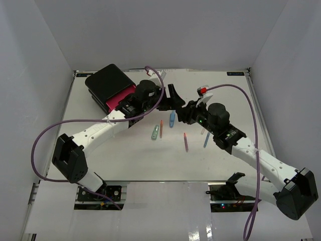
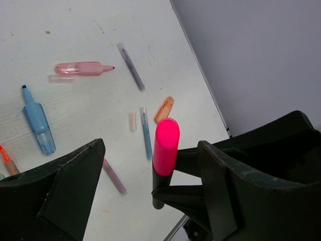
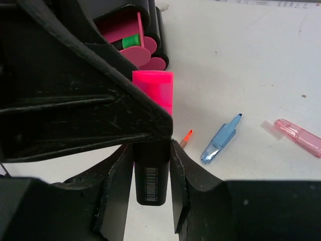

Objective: Sort the stationery into containers
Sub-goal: Pick up the pen from the center of the board, then place the pen in the drawer.

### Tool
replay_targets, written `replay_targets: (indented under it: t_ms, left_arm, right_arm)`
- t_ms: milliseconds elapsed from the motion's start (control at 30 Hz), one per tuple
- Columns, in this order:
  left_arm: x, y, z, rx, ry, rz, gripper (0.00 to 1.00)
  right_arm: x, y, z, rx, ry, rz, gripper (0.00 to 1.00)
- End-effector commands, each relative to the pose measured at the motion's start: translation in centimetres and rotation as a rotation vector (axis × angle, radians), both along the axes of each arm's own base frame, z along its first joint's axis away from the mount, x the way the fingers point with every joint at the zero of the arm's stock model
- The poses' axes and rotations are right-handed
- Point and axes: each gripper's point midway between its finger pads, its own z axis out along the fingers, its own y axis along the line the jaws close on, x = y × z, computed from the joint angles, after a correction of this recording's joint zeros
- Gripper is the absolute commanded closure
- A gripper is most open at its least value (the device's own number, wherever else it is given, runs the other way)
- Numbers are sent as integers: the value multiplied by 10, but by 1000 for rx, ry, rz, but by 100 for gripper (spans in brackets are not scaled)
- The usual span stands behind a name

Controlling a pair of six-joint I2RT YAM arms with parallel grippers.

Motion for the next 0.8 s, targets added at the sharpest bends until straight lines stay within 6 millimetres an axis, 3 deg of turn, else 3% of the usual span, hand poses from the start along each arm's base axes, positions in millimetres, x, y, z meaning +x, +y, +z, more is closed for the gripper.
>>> replay_targets:
  t_ms: [0, 167, 300, 433, 633, 767]
  left_arm:
    - [5, -8, 24, -51, -37, 28, 16]
    - [0, -16, 21, -57, -30, 5, 36]
    - [-3, -16, 24, -57, -53, -8, 60]
    - [-7, -12, 27, -58, -77, -14, 73]
    - [-7, -2, 24, -11, -111, 0, 76]
    - [3, 17, 31, 107, -203, 40, 74]
  right_arm:
    - [-3, 3, 28, 73, -90, 18, 73]
    - [-3, 3, 26, 84, -87, 17, 73]
    - [-2, 5, 25, 92, -86, 16, 71]
    - [-7, 9, 21, 92, -71, 50, 66]
    - [-11, 4, 17, 78, -66, 48, 43]
    - [-15, -1, 11, 40, -65, 47, 23]
